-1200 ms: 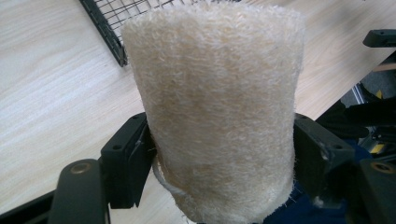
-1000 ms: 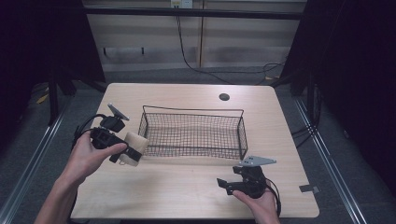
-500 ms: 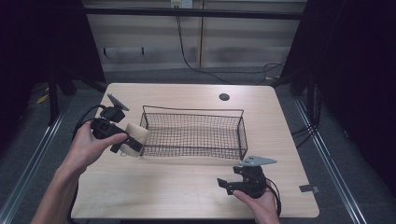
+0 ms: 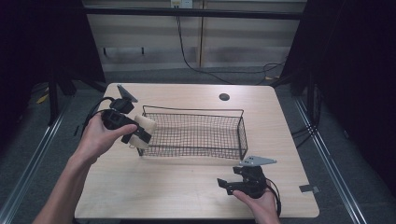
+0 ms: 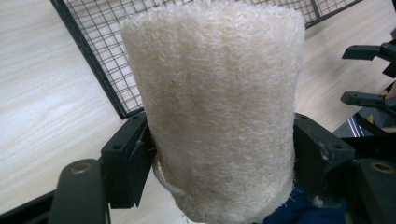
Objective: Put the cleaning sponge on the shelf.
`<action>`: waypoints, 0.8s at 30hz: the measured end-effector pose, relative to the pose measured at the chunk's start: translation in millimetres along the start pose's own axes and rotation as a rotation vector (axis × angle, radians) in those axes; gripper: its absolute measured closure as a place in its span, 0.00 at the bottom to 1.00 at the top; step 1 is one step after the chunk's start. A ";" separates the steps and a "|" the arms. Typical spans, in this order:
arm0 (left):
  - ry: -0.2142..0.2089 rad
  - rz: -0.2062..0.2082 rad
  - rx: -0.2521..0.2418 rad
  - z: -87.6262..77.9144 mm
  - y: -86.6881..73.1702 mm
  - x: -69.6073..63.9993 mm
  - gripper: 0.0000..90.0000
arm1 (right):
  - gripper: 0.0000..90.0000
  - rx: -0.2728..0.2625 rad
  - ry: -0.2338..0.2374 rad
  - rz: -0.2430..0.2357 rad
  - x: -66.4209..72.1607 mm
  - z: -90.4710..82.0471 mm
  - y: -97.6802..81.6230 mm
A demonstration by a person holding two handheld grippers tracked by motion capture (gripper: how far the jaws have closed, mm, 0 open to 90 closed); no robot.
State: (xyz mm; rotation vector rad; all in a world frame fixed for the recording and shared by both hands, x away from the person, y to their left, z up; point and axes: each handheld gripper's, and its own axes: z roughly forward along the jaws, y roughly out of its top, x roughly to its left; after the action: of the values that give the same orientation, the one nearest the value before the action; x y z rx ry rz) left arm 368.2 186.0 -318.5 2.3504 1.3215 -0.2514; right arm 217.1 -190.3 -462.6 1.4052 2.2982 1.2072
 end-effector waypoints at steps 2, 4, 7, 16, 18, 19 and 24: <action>0.010 -0.006 -0.009 -0.5 3.4 -2.2 0.32 | 0.22 0.001 0.000 0.001 -0.1 0.0 0.0; 0.003 -0.017 -0.016 -0.5 7.0 -3.2 0.32 | 0.22 0.002 -0.001 0.000 -0.1 0.1 0.0; 0.009 -0.029 -0.019 1.5 12.7 -4.8 0.32 | 0.22 0.001 -0.001 0.001 -0.1 -0.1 -0.1; 0.017 -0.068 -0.019 9.0 26.9 -4.7 0.32 | 0.22 -0.001 0.000 0.000 -0.8 -0.7 -0.2; 0.023 -0.081 -0.012 11.8 28.9 -3.7 0.32 | 0.22 0.000 0.000 0.000 -0.8 -0.8 -0.3; 0.026 -0.092 -0.011 13.3 30.2 -3.4 0.32 | 0.22 -0.001 0.000 0.000 -0.8 -0.8 -0.2; 0.050 -0.117 0.015 21.3 35.7 -2.8 0.32 | 0.22 0.003 -0.001 0.002 -0.4 -0.7 -0.3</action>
State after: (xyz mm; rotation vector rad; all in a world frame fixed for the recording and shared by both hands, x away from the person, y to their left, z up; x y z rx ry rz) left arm 398.0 158.0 -326.6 2.3083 1.4880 -0.2404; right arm 216.8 -191.0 -462.4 1.4093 2.2991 1.2034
